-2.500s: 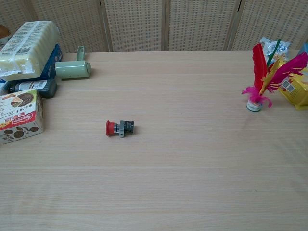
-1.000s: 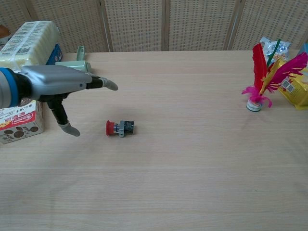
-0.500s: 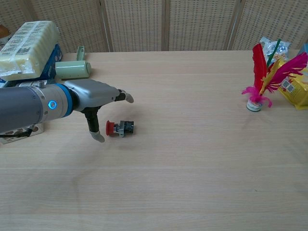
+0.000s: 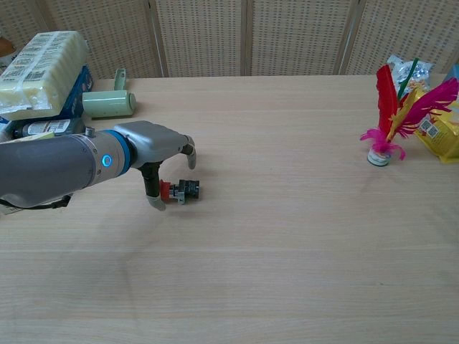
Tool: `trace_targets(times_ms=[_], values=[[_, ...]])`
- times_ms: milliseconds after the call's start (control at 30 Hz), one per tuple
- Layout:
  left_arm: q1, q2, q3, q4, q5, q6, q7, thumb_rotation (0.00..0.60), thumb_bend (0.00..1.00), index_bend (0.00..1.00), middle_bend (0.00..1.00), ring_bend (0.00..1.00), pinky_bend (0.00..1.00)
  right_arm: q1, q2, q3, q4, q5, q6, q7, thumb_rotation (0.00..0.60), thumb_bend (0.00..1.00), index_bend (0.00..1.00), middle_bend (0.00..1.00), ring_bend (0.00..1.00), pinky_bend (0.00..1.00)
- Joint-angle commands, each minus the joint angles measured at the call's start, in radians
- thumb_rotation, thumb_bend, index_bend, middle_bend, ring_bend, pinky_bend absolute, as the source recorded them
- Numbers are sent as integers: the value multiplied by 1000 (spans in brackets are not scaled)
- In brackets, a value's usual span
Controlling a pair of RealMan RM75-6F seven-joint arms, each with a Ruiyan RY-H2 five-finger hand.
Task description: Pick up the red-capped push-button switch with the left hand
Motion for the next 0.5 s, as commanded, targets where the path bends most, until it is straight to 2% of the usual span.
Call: trace_targets(times_ms=[33,167,500], values=[[-6,-17,4,11,-5,14,8,600,0,266,0,0,0,0,2,1,1,3,-2,6,600,0,0,0,0,0],[-9,-45,6,32,-2,41,13,600,0,281,0,0,0,0,4,0,0,-1,-1,16,600,0,0,0,0,0],[-7,-97,1,63,14,88,26,600,0,417,0,0,0,1,9,-1,-1,-3,-4,37,600,0,0,0,0,0]])
